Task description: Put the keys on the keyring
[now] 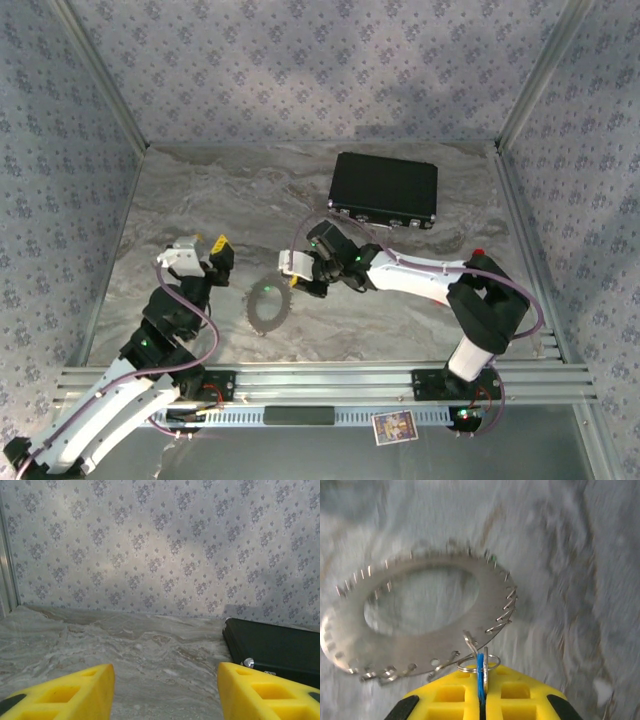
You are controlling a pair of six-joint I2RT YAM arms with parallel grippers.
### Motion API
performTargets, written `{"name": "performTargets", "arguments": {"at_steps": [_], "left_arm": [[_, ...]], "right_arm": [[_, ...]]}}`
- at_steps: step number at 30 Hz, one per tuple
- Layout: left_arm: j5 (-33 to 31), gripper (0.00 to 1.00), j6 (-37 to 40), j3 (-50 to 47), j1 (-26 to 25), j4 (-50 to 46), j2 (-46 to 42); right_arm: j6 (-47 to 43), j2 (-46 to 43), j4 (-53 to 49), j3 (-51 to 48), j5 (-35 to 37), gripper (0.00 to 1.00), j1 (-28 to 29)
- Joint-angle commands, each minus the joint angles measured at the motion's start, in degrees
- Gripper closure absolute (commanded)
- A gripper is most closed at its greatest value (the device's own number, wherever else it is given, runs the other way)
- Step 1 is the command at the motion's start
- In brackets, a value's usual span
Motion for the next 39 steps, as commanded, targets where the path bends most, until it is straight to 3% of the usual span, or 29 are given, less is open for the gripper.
{"name": "performTargets", "arguments": {"at_steps": [1, 11, 22, 25, 28, 30, 34, 37, 39], "left_arm": [[0.04, 0.45, -2.44, -2.63, 0.66, 0.01, 0.51], [-0.37, 0.45, -4.23, -6.33, 3.58, -1.49, 0.75], [2.42, 0.45, 1.81, -6.16, 5.74, -1.00, 7.59], [2.69, 0.44, 3.79, -5.24, 6.28, -0.32, 9.93], [3.38, 0.44, 4.45, -4.68, 7.34, 0.21, 11.58], [3.82, 0.44, 4.57, -4.63, 8.26, 0.32, 12.19], [3.92, 0.43, 6.89, -3.85, 11.27, -0.36, 12.49], [4.68, 0.37, 8.15, -3.07, 14.99, -0.35, 12.87], [5.49, 0.28, 7.98, -3.14, 17.57, 0.48, 13.89]], "right_arm": [[-5.96, -2.12, -11.02, -0.63, 3.96, 0.92, -1.14], [-10.33, 0.06, -20.47, 0.11, 16.93, 0.90, -1.07], [-9.31, 2.78, -26.53, 0.22, 26.94, 0.89, -0.89], [-8.45, 3.44, -26.51, -0.68, 28.30, 0.84, -1.06], [-7.87, 3.57, -26.51, -1.64, 29.97, 0.74, -1.23], [-7.63, 2.80, -26.53, -2.61, 30.80, 0.67, -1.55], [-6.78, -1.22, -28.59, -4.22, 30.31, 0.63, -3.31], [-4.33, -8.52, -25.75, -6.06, 26.04, 0.62, -5.40], [-1.18, -15.31, -20.17, -8.34, 21.28, 0.61, -7.80]]}}
